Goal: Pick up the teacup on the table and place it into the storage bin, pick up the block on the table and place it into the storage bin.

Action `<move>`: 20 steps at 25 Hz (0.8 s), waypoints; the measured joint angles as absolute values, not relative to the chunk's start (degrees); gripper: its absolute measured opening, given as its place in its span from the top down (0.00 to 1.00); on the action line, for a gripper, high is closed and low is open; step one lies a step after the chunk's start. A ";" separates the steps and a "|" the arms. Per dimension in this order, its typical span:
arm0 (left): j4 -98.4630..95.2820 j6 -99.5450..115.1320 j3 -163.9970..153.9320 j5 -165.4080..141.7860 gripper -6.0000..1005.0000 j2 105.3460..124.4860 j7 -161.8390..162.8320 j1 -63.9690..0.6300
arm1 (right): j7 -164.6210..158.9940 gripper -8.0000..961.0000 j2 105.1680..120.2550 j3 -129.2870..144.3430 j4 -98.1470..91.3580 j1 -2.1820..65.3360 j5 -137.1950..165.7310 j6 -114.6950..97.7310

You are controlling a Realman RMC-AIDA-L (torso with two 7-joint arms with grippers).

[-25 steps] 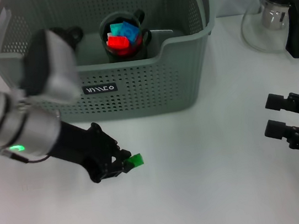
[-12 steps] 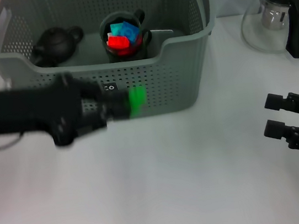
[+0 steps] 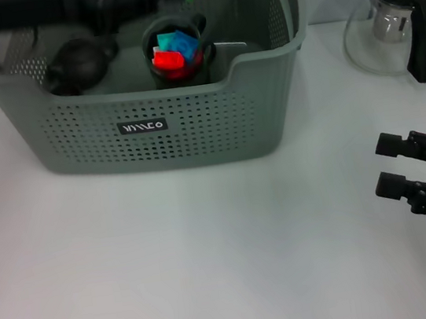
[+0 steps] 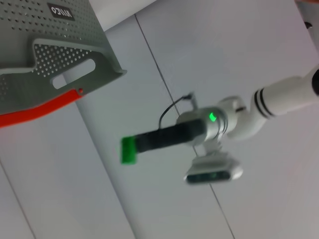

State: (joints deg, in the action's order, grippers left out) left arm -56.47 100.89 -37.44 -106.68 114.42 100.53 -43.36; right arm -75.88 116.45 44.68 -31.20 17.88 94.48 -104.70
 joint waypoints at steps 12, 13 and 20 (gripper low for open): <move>-57.30 71.03 -55.17 -131.61 0.81 116.94 110.93 -50.87 | -75.84 0.14 116.91 44.66 -31.19 18.05 95.98 -104.21; -57.17 69.01 -56.13 -133.24 0.81 117.51 111.38 -50.87 | -75.84 0.14 116.93 44.70 -31.19 18.07 95.98 -104.13; -57.08 62.48 -58.17 -142.07 0.80 118.68 115.60 -50.79 | -75.84 0.14 116.98 44.61 -31.15 18.11 95.98 -104.22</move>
State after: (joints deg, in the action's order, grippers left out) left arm -57.08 62.48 -58.17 -142.07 118.68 115.60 -50.79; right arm -75.84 116.98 44.61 -31.15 18.11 95.98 -104.22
